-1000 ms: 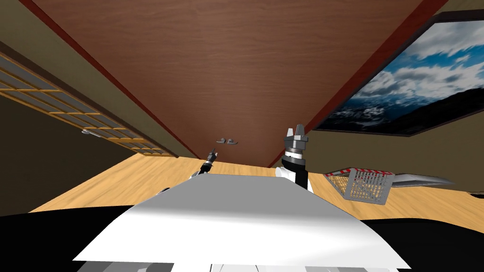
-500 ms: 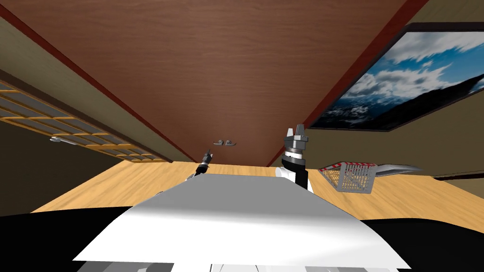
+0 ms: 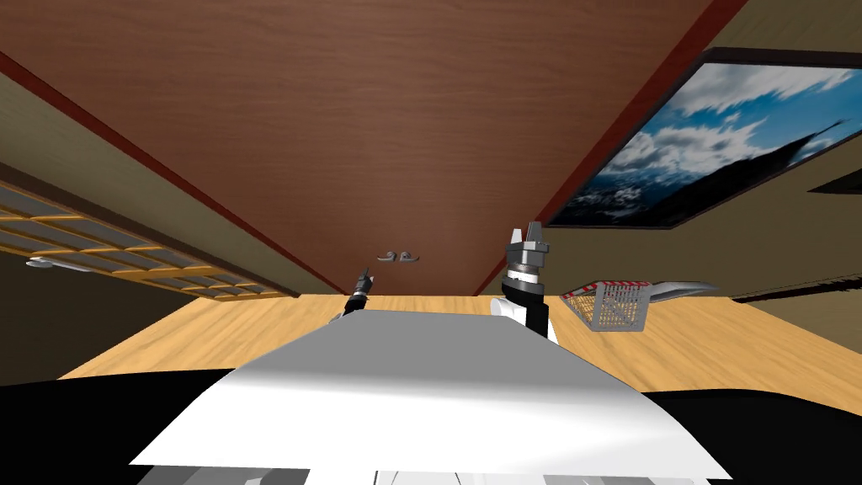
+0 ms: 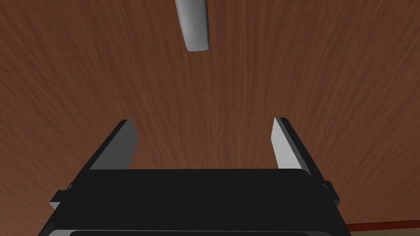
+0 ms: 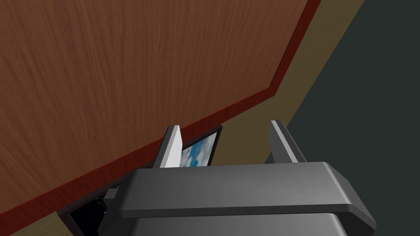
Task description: Pull the door open
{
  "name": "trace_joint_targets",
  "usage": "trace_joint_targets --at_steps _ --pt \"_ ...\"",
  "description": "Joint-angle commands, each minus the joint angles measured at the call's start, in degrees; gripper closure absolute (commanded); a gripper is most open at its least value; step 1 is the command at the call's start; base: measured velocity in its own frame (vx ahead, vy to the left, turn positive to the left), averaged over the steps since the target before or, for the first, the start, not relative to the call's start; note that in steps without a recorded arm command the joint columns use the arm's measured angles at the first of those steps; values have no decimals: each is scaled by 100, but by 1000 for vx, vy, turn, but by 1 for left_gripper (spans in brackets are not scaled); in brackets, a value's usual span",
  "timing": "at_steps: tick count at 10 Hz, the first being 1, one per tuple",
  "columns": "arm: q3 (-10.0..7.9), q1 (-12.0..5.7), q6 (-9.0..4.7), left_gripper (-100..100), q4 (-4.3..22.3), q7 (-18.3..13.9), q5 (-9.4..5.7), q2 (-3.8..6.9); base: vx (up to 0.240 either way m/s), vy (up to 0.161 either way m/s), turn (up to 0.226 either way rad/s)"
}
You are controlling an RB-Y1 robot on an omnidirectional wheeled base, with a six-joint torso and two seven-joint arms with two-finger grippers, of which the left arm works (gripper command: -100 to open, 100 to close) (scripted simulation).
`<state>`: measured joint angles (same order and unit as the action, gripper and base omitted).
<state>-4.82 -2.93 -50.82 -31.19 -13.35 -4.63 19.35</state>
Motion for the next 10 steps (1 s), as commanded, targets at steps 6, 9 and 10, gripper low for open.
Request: trace_joint_targets --at_steps 6,9,10 --pt "-517 -171 166 -100 87 401 -129 -277 16 88 -169" --pt "-413 -446 185 -100 -2 499 -44 -623 66 75 -195" --pt "-448 -346 197 -100 -19 484 -66 -552 64 -2 -43"
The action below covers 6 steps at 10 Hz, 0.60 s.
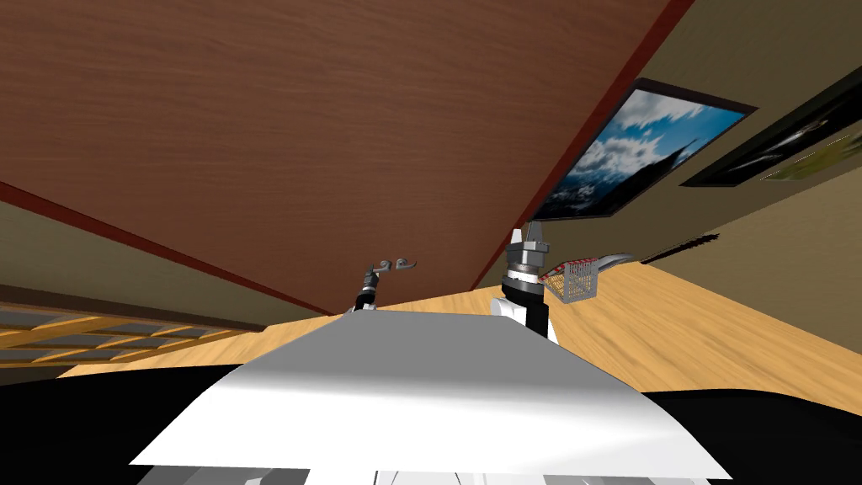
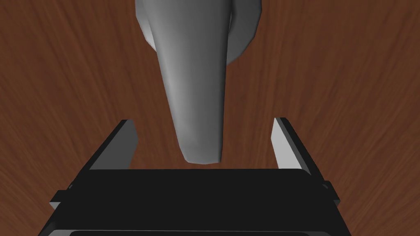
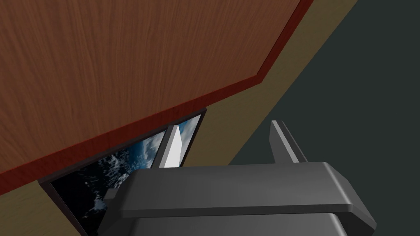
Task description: Pull the door open
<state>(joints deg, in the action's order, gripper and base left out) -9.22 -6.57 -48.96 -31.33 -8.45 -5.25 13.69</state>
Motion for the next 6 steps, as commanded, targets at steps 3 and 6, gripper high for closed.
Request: trace_joint_targets --at_steps 3,6 --pt "-8 17 12 100 -5 -6 -5 14 -18 0 16" --pt "-8 17 12 100 -5 -6 -5 14 -4 0 -2"
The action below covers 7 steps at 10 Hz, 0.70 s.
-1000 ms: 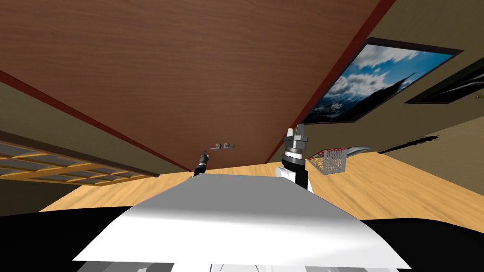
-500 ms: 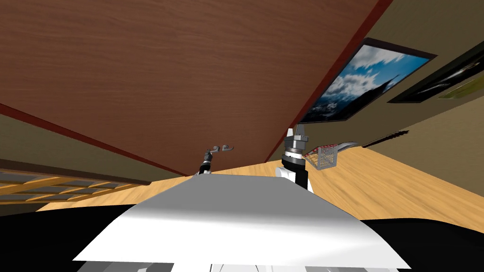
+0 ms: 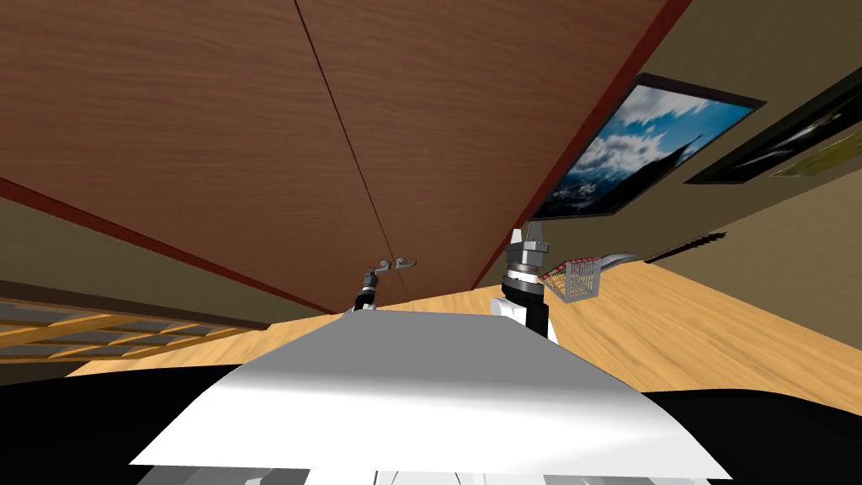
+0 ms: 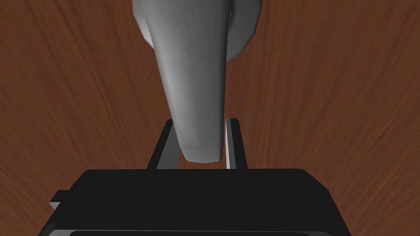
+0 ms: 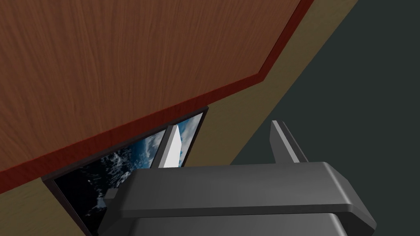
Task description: Pull the door open
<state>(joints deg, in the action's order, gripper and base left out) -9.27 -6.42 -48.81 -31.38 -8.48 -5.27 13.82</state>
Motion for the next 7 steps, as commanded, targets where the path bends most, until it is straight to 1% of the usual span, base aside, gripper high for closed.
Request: trace_joint_targets --at_steps 1,2,3,4,5,6,7 --pt "-81 143 -30 100 68 -61 -80 195 -85 -20 -70" --pt "-81 143 -30 100 -88 -61 -80 195 -121 -7 -11" --pt "-81 143 -30 100 -114 -61 -80 195 -66 -9 2" --pt "-81 143 -30 100 68 -61 -80 195 -18 -14 6" --pt "-83 229 -81 100 117 -140 -133 330 -93 -47 -132" --pt "-83 229 -81 100 117 -140 -133 330 -103 -33 -69" --pt "-83 229 -81 100 117 -140 -133 330 -51 -18 2"
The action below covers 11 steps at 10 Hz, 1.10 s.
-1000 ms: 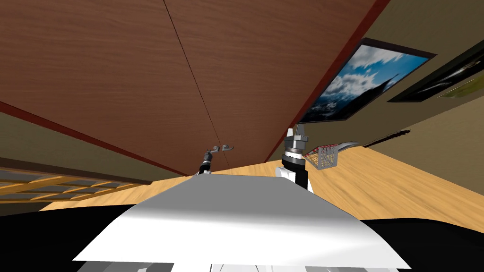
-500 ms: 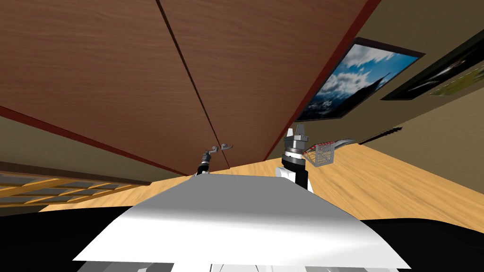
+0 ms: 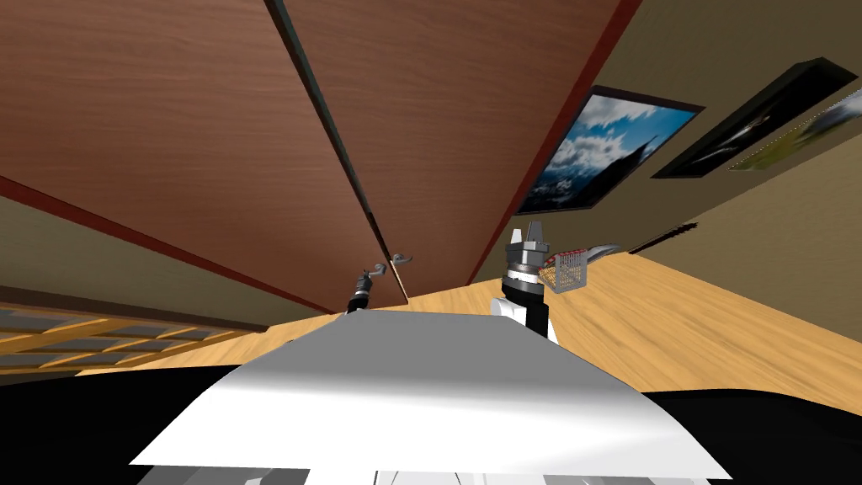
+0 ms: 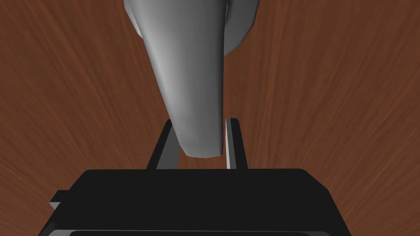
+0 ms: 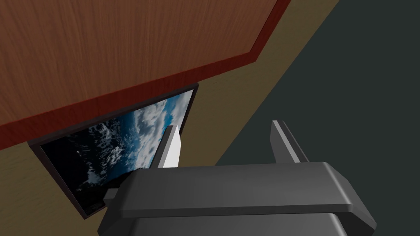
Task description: Pull the door open
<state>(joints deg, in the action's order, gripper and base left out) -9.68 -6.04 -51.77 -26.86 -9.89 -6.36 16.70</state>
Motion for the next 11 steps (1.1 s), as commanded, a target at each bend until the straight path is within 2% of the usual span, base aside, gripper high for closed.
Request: trace_joint_targets --at_steps 1,2,3,4,5,6,7,11 --pt "-41 191 215 100 -286 2 -24 43 -15 -19 12" --pt "-41 191 215 100 -336 2 -24 43 4 -8 16" --pt "10 247 146 100 -295 -97 -63 153 -84 -16 -214" --pt "10 247 146 100 -295 -97 -63 153 -124 -7 -121" --pt "103 274 67 100 -263 -206 -88 234 -142 -27 -191" --pt "103 274 67 100 -263 -206 -88 234 -126 -10 -125" --pt "219 279 -13 100 -239 -315 -100 290 -171 24 -217" --pt "490 241 -168 100 -211 -519 -99 343 -180 64 -201"
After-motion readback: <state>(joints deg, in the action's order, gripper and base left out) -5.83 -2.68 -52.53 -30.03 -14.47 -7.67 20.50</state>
